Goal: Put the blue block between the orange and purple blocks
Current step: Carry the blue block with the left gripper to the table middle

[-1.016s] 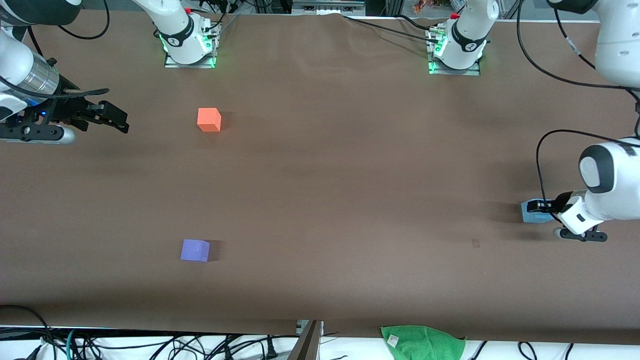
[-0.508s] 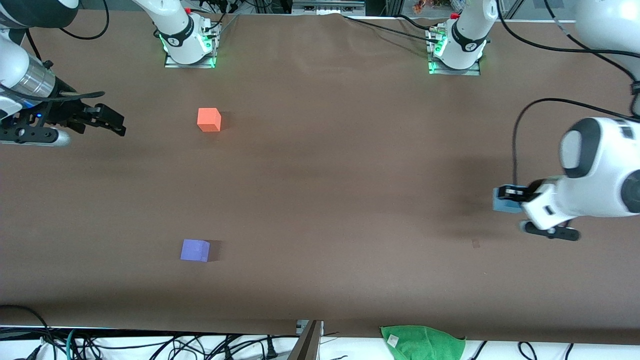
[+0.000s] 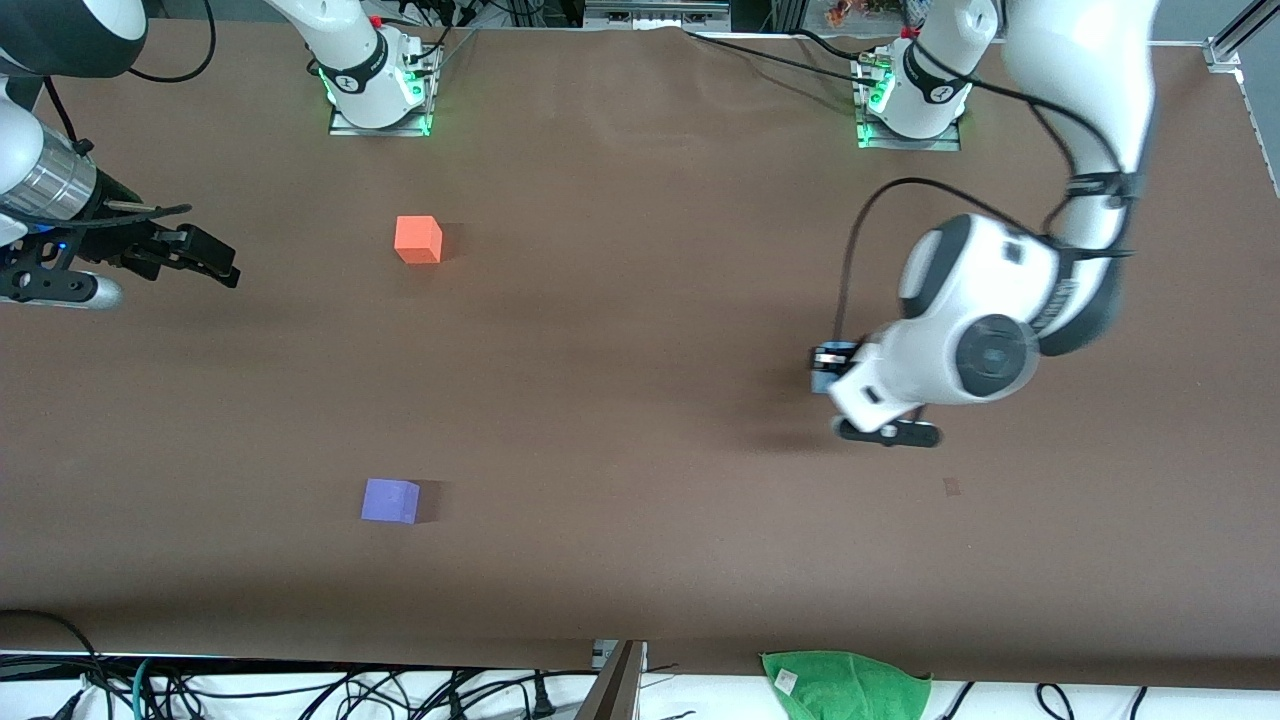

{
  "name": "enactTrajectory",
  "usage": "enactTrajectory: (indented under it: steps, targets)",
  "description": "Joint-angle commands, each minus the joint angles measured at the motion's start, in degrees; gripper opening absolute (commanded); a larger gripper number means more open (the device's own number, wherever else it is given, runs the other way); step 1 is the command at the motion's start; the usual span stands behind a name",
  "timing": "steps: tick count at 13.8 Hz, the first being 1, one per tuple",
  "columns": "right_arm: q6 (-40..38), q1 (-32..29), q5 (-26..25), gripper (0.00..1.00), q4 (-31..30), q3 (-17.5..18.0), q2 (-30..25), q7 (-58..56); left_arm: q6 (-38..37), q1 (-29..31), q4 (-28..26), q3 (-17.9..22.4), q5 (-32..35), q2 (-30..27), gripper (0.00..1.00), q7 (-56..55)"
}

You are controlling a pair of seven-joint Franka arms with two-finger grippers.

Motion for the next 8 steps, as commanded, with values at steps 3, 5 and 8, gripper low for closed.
enactTrajectory:
  steps: [3,5,8]
  targets:
    - [0.85,-0.04,0.44,1.0,0.74,0.35,0.78,0.27,12.96,-12.89,1.79,1.5,0.32,8.02,0.17,-14.49]
    - [0.85,0.14,0.18,1.0,1.01,0.53,0.96,0.0,17.37,-16.23,1.7,1.5,0.24,10.04,0.17,-17.05]
    - [0.85,0.05,0.09,1.0,1.01,0.53,1.31,-0.53,18.18,-19.67,1.18,1.67,0.24,10.92,0.18,-18.46]
